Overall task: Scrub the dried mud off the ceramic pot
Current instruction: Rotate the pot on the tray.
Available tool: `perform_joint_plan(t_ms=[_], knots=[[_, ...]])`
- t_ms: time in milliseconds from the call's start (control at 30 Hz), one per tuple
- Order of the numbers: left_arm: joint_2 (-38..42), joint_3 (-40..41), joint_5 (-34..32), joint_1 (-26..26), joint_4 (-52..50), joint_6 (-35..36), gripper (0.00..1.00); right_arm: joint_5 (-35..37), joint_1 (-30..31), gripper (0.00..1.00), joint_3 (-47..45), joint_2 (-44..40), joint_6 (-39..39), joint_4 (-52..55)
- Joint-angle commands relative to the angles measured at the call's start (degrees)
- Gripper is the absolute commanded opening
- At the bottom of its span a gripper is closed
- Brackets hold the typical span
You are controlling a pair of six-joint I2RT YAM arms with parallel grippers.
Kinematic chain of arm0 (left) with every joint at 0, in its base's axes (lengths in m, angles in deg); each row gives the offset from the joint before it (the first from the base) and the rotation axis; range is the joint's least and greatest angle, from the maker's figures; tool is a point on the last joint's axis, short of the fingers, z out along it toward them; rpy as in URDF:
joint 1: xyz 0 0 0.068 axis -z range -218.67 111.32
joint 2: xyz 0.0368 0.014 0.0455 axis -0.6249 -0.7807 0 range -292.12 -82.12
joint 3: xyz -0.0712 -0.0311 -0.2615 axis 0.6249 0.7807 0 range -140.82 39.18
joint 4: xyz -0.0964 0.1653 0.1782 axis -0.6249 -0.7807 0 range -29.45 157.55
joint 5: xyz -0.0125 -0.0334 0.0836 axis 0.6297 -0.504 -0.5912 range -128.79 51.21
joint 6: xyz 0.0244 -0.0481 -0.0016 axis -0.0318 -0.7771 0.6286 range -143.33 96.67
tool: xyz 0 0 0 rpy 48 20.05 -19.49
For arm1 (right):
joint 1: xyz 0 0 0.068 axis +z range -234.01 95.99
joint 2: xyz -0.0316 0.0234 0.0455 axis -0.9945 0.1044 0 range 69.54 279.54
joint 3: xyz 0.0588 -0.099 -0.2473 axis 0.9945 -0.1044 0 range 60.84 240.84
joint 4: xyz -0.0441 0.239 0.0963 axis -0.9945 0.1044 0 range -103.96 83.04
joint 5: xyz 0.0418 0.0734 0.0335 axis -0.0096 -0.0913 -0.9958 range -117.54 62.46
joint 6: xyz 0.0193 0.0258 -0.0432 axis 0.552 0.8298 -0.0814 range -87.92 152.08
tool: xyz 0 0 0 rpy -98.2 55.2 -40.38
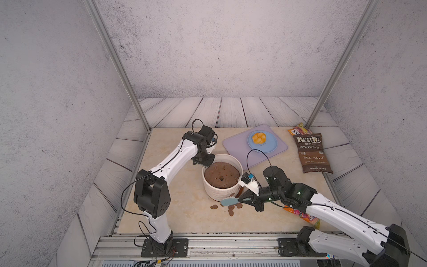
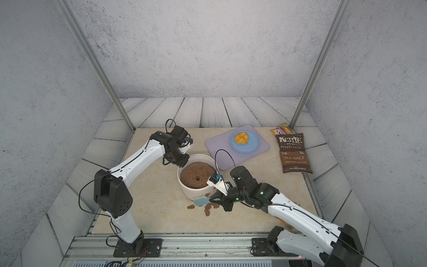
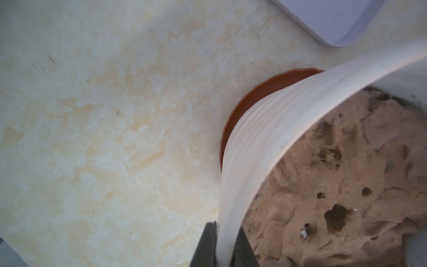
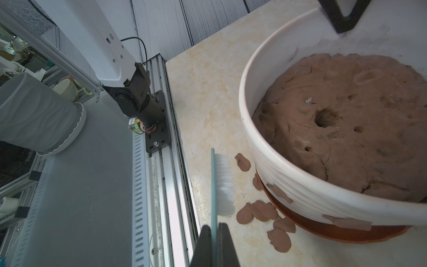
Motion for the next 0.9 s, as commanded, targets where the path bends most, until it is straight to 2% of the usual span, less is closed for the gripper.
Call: perform_joint_plan(t_ms=[0,267,467,567,633,867], knots=[[-2.2,-2.6,0.1,-0.6,-1.3,4.9,0.17,1.1,-0.2,0.00,1.4,0.4,0.3,-1.9],[-2.5,-5.0,2.3,-0.6,-4.0,2.7,0.30,2.3,-0.3,0.00,2.0,0.6,1.0,-2.8],[-1.2,-7.9,1.5,-0.6,-7.4,-2.5,0.57,2.1,-0.2,0.00,2.4,0.3,1.1,-2.6],[-0.7,-9.6,2.6,-0.6,-9.3,-8.8,0.68,2.1,-0.2,0.00,2.7,0.1,0.7,-1.7],[-0.1,-9.9,4.4,-0.6,-10.0,-13.8,0.72,2.3,-0.3,0.00,2.9,0.0,0.3,-1.1],[8.4,-1.2,7.6,-0.4,-4.0,-35.9,0.77,3.7,-0.3,0.00,3.7,-0.7,-0.4,0.3]])
